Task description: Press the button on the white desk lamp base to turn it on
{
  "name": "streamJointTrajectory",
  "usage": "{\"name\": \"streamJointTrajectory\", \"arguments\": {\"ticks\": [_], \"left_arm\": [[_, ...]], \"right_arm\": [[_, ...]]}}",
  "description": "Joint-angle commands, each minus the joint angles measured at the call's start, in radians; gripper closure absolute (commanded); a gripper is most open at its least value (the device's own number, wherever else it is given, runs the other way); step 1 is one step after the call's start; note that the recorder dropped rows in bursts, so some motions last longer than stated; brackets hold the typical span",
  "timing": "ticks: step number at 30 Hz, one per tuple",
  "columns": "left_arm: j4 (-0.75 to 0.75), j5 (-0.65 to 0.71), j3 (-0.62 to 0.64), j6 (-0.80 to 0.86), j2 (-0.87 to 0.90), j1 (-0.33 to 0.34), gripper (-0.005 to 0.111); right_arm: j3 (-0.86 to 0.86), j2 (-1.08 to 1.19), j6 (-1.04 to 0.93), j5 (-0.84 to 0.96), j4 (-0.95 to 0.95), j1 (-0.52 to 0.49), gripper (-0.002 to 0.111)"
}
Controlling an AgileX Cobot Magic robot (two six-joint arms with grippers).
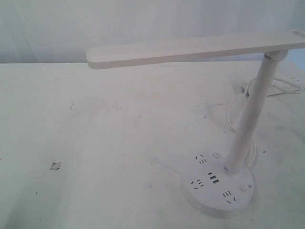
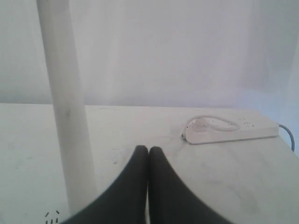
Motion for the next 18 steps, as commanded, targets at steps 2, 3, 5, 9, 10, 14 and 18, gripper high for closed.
{"name": "streamJointTrajectory", "arguments": {"ticks": [2, 3, 5, 9, 10, 14, 18], "left_arm": [[0.000, 0.002, 0.002, -0.001, -0.003, -0.008, 0.107], [0.000, 0.002, 0.002, -0.001, -0.003, -0.008, 0.107], [0.000, 0.002, 0.002, -0.001, -0.003, -0.008, 0.107], [0.000, 0.002, 0.002, -0.001, -0.003, -0.008, 0.107], [0.000, 0.002, 0.002, -0.001, -0.003, -0.008, 0.107], [0.000, 0.002, 0.002, -0.001, -0.003, -0.008, 0.107], [0.000, 0.002, 0.002, -0.001, -0.003, -0.008, 0.107]], "right_arm": [[0.001, -0.006, 0.006, -0.168, 0.002, 0.003, 0.108], [0.001, -0.006, 0.006, -0.215, 0.002, 0.003, 0.108], [0.001, -0.006, 0.006, -0.303, 0.002, 0.003, 0.108], [0.001, -0.006, 0.047, -0.547, 0.002, 0.003, 0.108], [0.001, -0.006, 0.108, -0.627, 0.002, 0.005, 0.108], [0.001, -0.006, 0.066, -0.740, 0.002, 0.005, 0.108], [-0.063, 0.016, -0.087, -0.598, 0.033, 0.005, 0.108]]}}
